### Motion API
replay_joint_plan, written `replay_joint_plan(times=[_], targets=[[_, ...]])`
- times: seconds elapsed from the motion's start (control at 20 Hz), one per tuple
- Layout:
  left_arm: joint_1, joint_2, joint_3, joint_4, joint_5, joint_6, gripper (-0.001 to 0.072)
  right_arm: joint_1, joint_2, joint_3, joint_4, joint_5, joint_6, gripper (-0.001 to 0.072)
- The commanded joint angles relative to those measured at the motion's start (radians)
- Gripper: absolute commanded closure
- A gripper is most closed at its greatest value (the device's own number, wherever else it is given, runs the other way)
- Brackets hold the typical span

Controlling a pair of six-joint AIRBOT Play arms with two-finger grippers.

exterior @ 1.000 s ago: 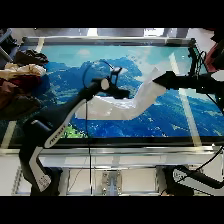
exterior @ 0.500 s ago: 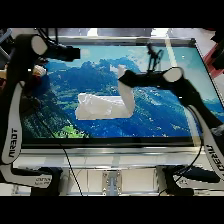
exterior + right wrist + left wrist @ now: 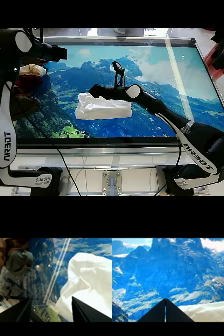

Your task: Fold the shirts.

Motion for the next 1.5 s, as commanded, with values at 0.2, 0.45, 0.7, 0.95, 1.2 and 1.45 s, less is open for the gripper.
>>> replay_joint_plan(times=[0.2,0.45,0.7,0.95,1.2,1.45], targets=[[0.002,0.002,0.0,0.013,-0.033,0.02,0.0695,-0.413,0.026,-0.041,-0.359,0.394,0.153,0.0161],[0.002,0.002,0.001,-0.015,0.023,0.016,0.0605,-0.559,-0.063,-0.154,-0.11,0.405,-0.032,0.0083],[0.002,0.002,0.001,-0.021,0.011,0.016,0.0351,-0.527,-0.224,-0.154,0.175,0.415,-0.238,0.0083],[0.002,0.002,0.001,-0.022,0.005,0.014,0.0351,-0.441,-0.25,-0.127,0.236,0.403,-0.291,0.009],[0.002,0.002,0.001,-0.021,-0.045,-0.006,0.0351,-0.421,-0.249,-0.053,0.238,0.417,-0.291,0.0673],[0.002,0.002,0.001,-0.021,-0.081,-0.007,0.0351,-0.578,-0.13,0.08,-0.008,0.447,-0.104,0.0683]])
